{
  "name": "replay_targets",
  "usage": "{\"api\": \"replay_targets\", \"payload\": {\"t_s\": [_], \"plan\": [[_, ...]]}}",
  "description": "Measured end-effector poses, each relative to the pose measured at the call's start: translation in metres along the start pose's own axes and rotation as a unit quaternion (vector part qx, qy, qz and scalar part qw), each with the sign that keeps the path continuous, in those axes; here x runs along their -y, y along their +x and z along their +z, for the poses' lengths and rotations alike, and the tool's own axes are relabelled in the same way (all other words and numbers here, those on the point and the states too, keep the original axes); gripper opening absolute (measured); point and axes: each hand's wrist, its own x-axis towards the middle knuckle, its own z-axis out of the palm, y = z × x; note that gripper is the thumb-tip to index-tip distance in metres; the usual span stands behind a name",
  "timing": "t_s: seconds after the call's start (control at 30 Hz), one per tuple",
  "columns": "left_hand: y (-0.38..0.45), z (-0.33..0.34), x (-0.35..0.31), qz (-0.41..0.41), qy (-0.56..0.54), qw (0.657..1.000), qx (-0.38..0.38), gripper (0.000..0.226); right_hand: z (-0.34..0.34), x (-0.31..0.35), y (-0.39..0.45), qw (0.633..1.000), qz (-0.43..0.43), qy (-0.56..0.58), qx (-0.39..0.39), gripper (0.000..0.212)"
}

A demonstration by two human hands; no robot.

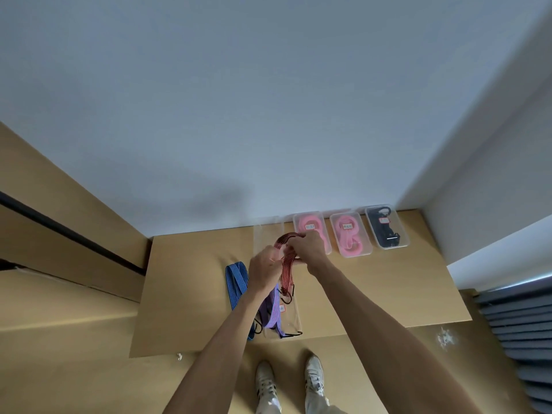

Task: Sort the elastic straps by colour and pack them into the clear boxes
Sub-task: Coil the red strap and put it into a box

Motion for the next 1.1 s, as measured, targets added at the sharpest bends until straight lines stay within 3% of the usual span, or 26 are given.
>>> {"api": "replay_targets", "payload": {"t_s": [0.1, 0.2, 0.33, 0.47, 0.53, 0.63, 0.7, 0.93, 1.03, 1.1], "plan": [[-0.003, -0.006, -0.001, -0.057, -0.174, 0.976, 0.121, 0.03, -0.002, 0.009, 0.0, 0.996, 0.002, 0.085, -0.013, 0.017], [-0.004, -0.013, 0.003, -0.112, -0.233, 0.949, 0.178, 0.054, -0.006, 0.014, 0.003, 0.987, 0.02, 0.16, -0.017, 0.016], [-0.002, -0.015, 0.007, -0.098, -0.196, 0.952, 0.212, 0.021, -0.007, 0.006, 0.006, 0.974, 0.041, 0.222, -0.005, 0.011], [0.008, -0.02, -0.005, -0.089, -0.262, 0.953, 0.12, 0.019, 0.002, -0.009, -0.002, 0.984, 0.041, 0.157, 0.069, 0.05], [0.018, -0.026, -0.016, -0.089, -0.306, 0.946, 0.05, 0.019, 0.007, -0.015, -0.008, 0.981, 0.037, 0.126, 0.14, 0.06], [0.029, -0.033, -0.026, -0.106, -0.338, 0.935, 0.001, 0.026, 0.007, -0.019, -0.019, 0.962, 0.032, 0.099, 0.254, 0.05], [0.031, -0.032, -0.026, -0.104, -0.319, 0.942, -0.013, 0.027, 0.004, -0.019, -0.021, 0.953, 0.035, 0.096, 0.287, 0.038], [0.018, -0.022, -0.025, -0.078, -0.149, 0.98, -0.107, 0.046, -0.005, -0.014, -0.021, 0.974, -0.019, 0.013, 0.226, 0.017], [0.007, -0.025, -0.029, -0.008, -0.015, 0.982, -0.186, 0.01, -0.005, -0.007, -0.022, 0.982, -0.036, 0.003, 0.186, 0.021], [0.007, -0.03, -0.025, 0.083, 0.059, 0.982, -0.161, 0.045, -0.007, 0.004, -0.022, 0.984, -0.07, -0.021, 0.16, 0.021]]}}
